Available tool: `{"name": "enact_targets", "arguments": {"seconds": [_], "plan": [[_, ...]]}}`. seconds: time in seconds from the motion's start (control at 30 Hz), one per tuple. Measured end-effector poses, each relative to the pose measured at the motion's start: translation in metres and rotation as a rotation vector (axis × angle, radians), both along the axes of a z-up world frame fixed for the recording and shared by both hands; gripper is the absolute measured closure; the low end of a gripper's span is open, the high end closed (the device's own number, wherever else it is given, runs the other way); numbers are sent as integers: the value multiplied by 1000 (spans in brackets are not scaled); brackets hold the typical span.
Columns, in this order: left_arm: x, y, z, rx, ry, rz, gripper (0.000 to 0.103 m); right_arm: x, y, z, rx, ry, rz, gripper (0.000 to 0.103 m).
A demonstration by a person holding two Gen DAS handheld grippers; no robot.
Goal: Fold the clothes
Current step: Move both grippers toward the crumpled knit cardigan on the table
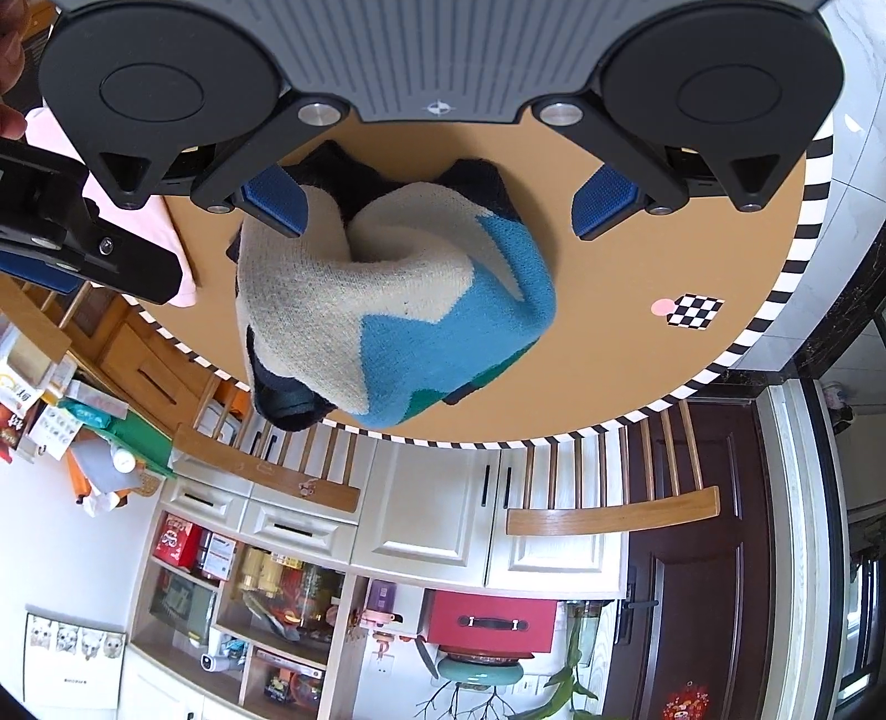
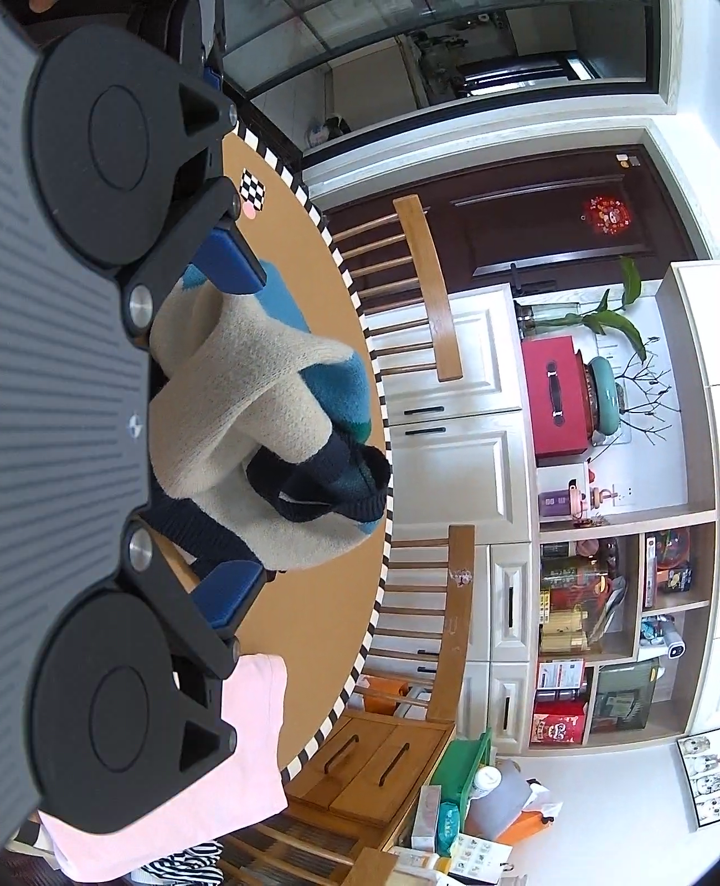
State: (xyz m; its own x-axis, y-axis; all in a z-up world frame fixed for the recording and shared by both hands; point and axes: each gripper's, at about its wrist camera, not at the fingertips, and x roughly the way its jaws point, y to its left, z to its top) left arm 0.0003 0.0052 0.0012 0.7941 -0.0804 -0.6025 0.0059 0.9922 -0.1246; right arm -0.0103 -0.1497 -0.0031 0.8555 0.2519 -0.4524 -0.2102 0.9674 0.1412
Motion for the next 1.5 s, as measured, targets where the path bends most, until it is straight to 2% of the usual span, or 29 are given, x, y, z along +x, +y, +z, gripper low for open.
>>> {"name": "enact_targets", "arguments": {"seconds": [0.23,0.73,1.3,1.5], "plan": [[0,2,-1,0,15,16,0,-1,-2,-3,17,23,31,0],[-2,0,-2,22,43,45,0,2,-8,-10,49,61,25,0],[3,0,-9,31,82,60,0,8,-8,-15,43,93,53,0],[19,0,-16,27,105,65,0,18,-17,-20,48,116,3,0]]}}
